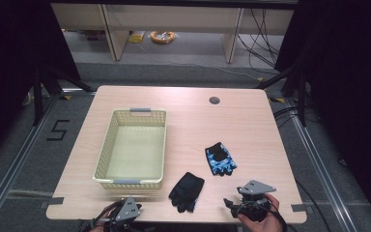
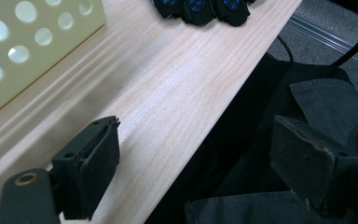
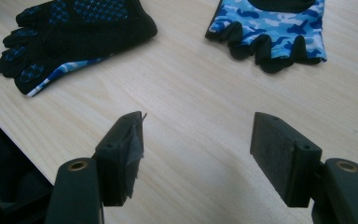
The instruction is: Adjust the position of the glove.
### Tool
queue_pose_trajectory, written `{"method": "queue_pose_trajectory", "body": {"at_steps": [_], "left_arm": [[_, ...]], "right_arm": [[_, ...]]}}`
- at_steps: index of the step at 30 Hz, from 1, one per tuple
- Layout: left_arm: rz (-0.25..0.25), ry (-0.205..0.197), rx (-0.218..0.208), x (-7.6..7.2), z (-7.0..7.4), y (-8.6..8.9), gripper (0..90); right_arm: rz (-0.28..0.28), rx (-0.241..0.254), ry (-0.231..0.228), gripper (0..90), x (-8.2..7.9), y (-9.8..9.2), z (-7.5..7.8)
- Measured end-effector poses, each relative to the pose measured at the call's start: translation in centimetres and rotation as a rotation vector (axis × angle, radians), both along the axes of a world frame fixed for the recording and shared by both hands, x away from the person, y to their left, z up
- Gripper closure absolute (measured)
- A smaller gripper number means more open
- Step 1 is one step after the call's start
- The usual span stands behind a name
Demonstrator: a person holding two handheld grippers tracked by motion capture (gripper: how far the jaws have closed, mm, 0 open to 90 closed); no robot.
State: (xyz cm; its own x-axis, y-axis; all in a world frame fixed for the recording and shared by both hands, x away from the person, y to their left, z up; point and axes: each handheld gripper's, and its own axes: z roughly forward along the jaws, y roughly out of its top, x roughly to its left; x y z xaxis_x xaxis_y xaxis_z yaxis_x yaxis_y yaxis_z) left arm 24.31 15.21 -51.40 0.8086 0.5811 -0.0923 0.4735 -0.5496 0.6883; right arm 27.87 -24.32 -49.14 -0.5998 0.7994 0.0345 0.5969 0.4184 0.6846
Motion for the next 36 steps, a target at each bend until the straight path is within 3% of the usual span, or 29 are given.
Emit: {"method": "queue_pose_trajectory", "body": {"at_steps": [1,4,6,13,16,20,22,25,27,29,30,31,32,36], "left_arm": [[-0.005,-0.006,0.014,0.1,0.0,0.1,16.1],[0.000,-0.007,0.008,0.0,0.0,0.0,16.1],[0.002,-0.007,0.004,0.0,0.0,0.0,16.0],[0.001,-0.003,0.004,0.0,0.0,0.0,16.0],[-0.002,-0.008,0.012,0.0,0.0,0.0,16.0],[-0.020,-0.025,0.022,0.1,0.1,0.1,16.0],[-0.012,-0.030,0.007,0.1,0.1,0.0,16.1],[0.006,-0.034,-0.018,0.1,0.2,-0.4,16.2],[-0.012,-0.059,-0.020,0.3,0.3,-0.7,16.4],[0.000,-0.050,-0.040,0.4,0.4,-1.1,18.4],[-0.008,-0.043,-0.048,0.5,0.5,-1.3,19.6],[-0.019,-0.056,-0.058,0.6,0.6,-1.5,20.8],[0.002,-0.051,-0.098,0.5,0.6,-1.8,22.5],[-0.013,-0.078,-0.067,1.2,0.9,-2.2,28.5]], "right_arm": [[0.002,0.001,-0.004,36.4,0.0,0.0,0.0],[-0.004,0.004,0.009,36.8,-0.1,0.1,0.1],[0.020,-0.012,-0.006,37.3,0.0,0.1,0.0],[0.012,-0.019,-0.009,36.5,0.1,0.1,0.0],[-0.006,-0.008,0.011,35.9,-0.1,0.2,0.2],[0.027,-0.017,-0.017,35.7,0.1,0.2,0.1],[0.003,-0.001,-0.008,35.7,0.0,0.5,0.3],[0.015,0.012,-0.009,36.1,0.2,0.8,0.4],[0.036,0.015,-0.029,37.2,0.5,1.0,0.6],[0.052,0.012,-0.042,40.0,0.8,1.4,0.9],[0.070,0.009,-0.074,40.6,1.1,1.5,1.1],[0.063,0.014,-0.048,42.1,1.0,1.9,1.4],[0.087,0.002,-0.084,44.2,1.3,2.0,1.5],[0.120,0.002,-0.102,47.1,2.2,3.0,1.9]]}}
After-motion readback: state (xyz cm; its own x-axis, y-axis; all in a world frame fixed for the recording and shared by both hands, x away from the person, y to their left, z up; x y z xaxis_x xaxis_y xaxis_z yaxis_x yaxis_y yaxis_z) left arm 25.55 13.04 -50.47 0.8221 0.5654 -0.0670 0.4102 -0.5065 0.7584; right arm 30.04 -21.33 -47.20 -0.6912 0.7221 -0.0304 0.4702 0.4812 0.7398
